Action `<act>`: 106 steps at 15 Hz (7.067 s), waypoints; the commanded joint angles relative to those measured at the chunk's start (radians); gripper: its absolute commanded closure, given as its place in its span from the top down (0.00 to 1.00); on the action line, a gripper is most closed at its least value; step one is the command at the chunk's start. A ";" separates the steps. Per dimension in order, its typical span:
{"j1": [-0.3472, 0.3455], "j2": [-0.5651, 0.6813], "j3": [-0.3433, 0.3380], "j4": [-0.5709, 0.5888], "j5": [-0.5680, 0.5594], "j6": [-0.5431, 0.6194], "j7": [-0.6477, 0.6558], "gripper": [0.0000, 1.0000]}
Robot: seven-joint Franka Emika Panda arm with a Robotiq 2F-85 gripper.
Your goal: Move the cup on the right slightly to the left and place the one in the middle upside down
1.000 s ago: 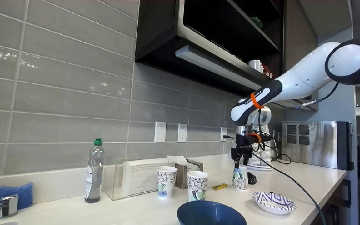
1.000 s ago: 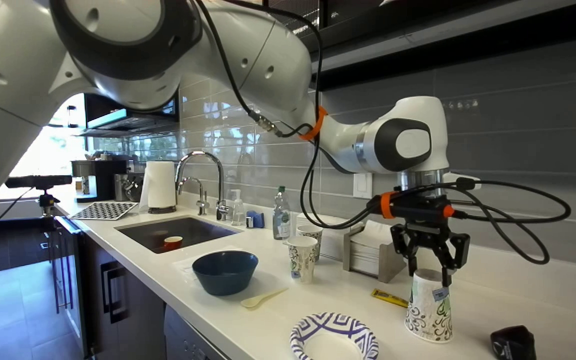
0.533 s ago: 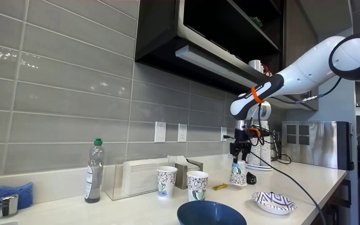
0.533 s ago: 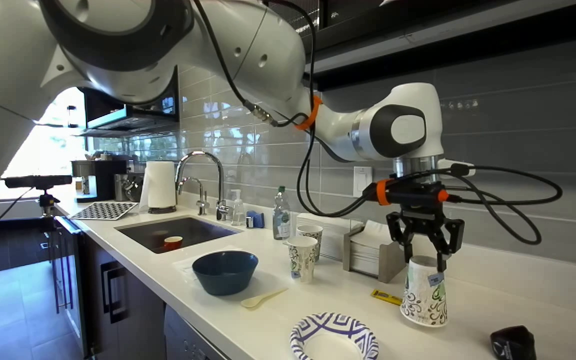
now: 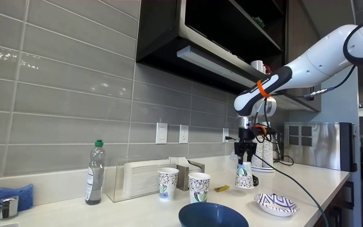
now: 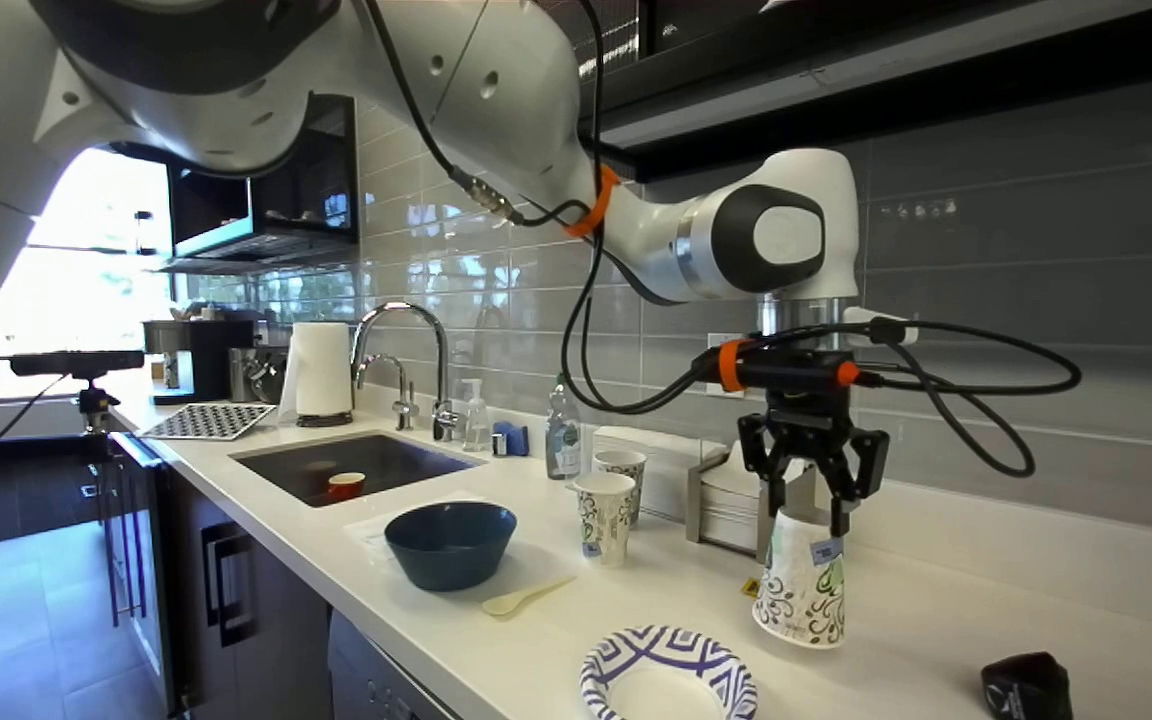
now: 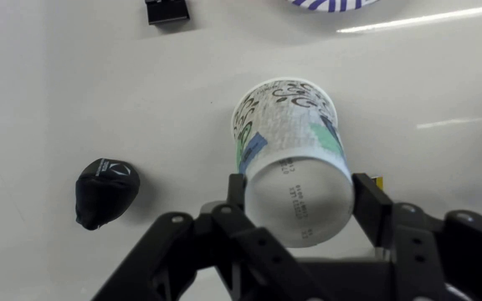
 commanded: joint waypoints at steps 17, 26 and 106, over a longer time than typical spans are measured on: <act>0.038 -0.089 0.057 -0.209 0.050 0.155 -0.095 0.40; 0.046 -0.097 0.072 -0.248 0.053 0.197 -0.111 0.40; 0.271 -0.168 0.058 -0.405 -0.268 0.385 0.273 1.00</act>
